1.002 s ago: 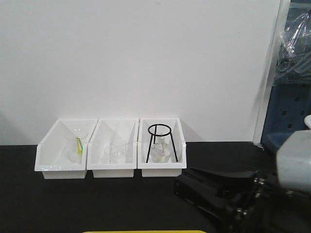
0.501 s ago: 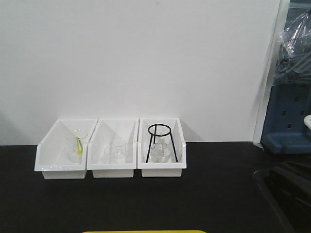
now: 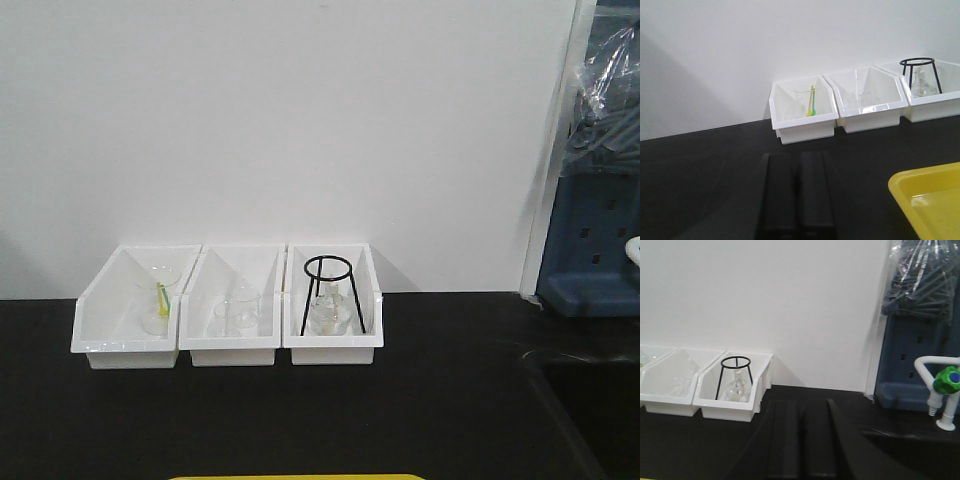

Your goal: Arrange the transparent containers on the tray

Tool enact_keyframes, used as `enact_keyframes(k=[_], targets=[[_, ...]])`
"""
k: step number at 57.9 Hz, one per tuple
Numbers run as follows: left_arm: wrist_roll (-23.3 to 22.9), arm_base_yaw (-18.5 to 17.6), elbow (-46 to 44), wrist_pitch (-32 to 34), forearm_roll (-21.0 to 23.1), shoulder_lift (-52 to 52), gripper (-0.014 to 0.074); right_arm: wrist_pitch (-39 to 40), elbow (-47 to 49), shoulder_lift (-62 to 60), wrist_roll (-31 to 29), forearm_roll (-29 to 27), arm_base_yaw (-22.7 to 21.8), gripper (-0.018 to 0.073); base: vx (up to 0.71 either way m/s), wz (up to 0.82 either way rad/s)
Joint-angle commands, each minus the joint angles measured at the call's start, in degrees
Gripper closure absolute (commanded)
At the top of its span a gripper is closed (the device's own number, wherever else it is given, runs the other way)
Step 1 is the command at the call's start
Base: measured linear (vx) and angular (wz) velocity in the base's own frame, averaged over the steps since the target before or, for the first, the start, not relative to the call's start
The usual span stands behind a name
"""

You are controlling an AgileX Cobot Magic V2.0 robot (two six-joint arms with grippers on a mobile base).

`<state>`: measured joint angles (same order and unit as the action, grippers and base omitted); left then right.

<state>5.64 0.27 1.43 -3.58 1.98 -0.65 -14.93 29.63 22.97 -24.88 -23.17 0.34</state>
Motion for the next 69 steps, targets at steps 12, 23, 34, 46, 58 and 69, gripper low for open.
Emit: enact_keyframes(k=[12, 23, 34, 46, 58, 69], targets=[[0.0, 0.1, 2.2, 4.4, 0.5, -1.3, 0.0604, 2.2, -2.3, -3.6, 14.1, 15.5, -1.9, 0.0572, 0.00, 0.00], [0.0, 0.1, 2.2, 4.4, 0.5, -1.3, 0.0604, 4.5, -12.7, -12.4, 35.4, 29.9, -1.9, 0.0572, 0.00, 0.00], [0.0, 0.1, 2.2, 4.4, 0.5, -1.3, 0.0604, 12.0, -27.2, -23.9, 25.8, 29.3, -1.9, 0.0572, 0.00, 0.00], [0.0, 0.1, 2.2, 4.4, 0.5, -1.2, 0.0604, 10.0, -31.9, -23.8, 25.4, 25.9, -1.9, 0.0572, 0.00, 0.00], [0.0, 0.1, 2.2, 4.4, 0.5, -1.2, 0.0604, 9.0, -31.9, -23.8, 25.3, 25.8, -1.9, 0.0572, 0.00, 0.00], [0.0, 0.1, 2.2, 4.4, 0.5, -1.2, 0.0604, 9.0, -31.9, -23.8, 25.3, 25.8, -1.9, 0.0572, 0.00, 0.00]])
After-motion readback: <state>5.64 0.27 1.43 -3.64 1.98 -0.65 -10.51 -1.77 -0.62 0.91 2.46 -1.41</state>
